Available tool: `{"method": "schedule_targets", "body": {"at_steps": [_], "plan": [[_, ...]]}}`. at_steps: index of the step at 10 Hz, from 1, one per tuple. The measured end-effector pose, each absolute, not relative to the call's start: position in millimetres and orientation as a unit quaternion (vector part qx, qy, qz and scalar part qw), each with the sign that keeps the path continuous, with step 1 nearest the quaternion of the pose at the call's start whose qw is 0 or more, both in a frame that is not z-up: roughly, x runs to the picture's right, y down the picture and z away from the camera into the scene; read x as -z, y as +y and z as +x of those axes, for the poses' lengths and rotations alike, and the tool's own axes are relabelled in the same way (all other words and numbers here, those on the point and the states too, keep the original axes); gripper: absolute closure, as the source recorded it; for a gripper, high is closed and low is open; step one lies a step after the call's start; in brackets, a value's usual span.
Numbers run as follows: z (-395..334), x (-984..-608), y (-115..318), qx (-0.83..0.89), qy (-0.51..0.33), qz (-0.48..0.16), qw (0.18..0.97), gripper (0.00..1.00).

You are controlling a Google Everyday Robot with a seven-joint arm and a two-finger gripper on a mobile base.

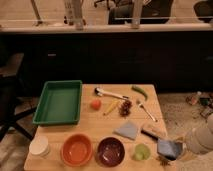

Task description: Place sponge in metal cup

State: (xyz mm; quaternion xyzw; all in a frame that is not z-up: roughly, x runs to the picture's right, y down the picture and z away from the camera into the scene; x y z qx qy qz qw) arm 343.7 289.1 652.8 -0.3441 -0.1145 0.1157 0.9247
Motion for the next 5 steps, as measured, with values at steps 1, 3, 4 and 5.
{"method": "schedule_targets", "body": {"at_steps": [1, 3, 4, 5], "plan": [[343.8, -652.7, 289.6, -0.117, -0.115, -0.344, 0.924, 1.00], [342.5, -653.9, 289.3, -0.121, -0.118, -0.351, 0.921, 0.97], [342.7, -654.0, 289.2, -0.122, -0.118, -0.351, 0.921, 0.97], [343.7, -653.0, 290.2, -0.123, -0.118, -0.351, 0.921, 0.97]]}}
